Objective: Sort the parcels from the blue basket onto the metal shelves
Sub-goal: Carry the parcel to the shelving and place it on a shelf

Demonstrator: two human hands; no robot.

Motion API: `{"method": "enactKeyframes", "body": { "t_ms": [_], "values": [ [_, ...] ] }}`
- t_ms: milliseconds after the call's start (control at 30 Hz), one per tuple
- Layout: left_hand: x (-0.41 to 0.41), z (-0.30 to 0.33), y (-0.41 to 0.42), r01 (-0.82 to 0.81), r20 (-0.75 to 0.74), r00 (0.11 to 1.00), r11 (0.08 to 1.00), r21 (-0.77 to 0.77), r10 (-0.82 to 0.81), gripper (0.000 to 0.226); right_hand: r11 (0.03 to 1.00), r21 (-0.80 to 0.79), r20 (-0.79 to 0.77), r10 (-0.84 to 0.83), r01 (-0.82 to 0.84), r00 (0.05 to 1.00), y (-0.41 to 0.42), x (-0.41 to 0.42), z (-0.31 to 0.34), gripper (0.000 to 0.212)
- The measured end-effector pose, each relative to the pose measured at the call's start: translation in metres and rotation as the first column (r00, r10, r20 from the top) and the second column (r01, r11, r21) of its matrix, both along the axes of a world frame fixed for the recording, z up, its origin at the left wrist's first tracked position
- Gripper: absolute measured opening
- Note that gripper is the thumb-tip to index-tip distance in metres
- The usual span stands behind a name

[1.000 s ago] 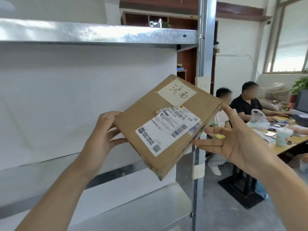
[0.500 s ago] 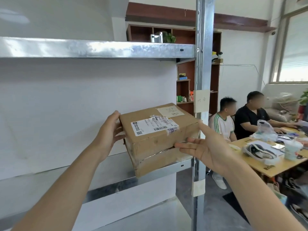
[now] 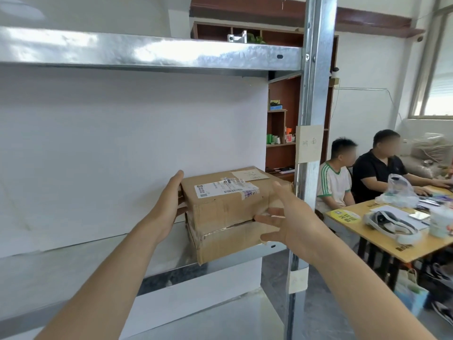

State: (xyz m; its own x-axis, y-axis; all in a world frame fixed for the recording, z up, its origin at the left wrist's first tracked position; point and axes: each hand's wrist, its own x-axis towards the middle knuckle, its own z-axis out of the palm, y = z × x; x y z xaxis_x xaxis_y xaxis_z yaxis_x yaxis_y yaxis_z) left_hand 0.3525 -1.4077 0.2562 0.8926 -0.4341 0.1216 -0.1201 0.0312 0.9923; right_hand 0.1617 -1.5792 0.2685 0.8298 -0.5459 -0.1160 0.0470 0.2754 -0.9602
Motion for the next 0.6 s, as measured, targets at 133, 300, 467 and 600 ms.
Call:
{"method": "enactKeyframes", "body": {
  "t_ms": [133,300,467,600],
  "values": [
    [-0.004,-0.001,-0.006,0.015,0.017,1.000,1.000,-0.009,-0.015,0.060,1.000,0.018,-0.004,0.002,-0.002,1.000,0.003,0.002,-0.004,0.047],
    [-0.006,-0.005,-0.013,0.038,0.010,0.999,0.999,-0.005,-0.037,0.064,1.000,0.023,0.016,0.019,-0.019,1.000,0.004,0.001,-0.005,0.036],
    [-0.015,-0.002,-0.006,0.039,-0.010,0.999,0.999,0.011,-0.039,0.066,0.999,0.025,0.035,0.019,-0.020,0.999,0.004,-0.003,-0.006,0.035],
    [-0.028,0.004,0.011,-0.071,-0.048,0.997,0.996,-0.053,0.068,0.073,0.999,-0.046,0.068,0.033,-0.030,0.997,0.001,-0.014,-0.002,0.034]
  ]
}}
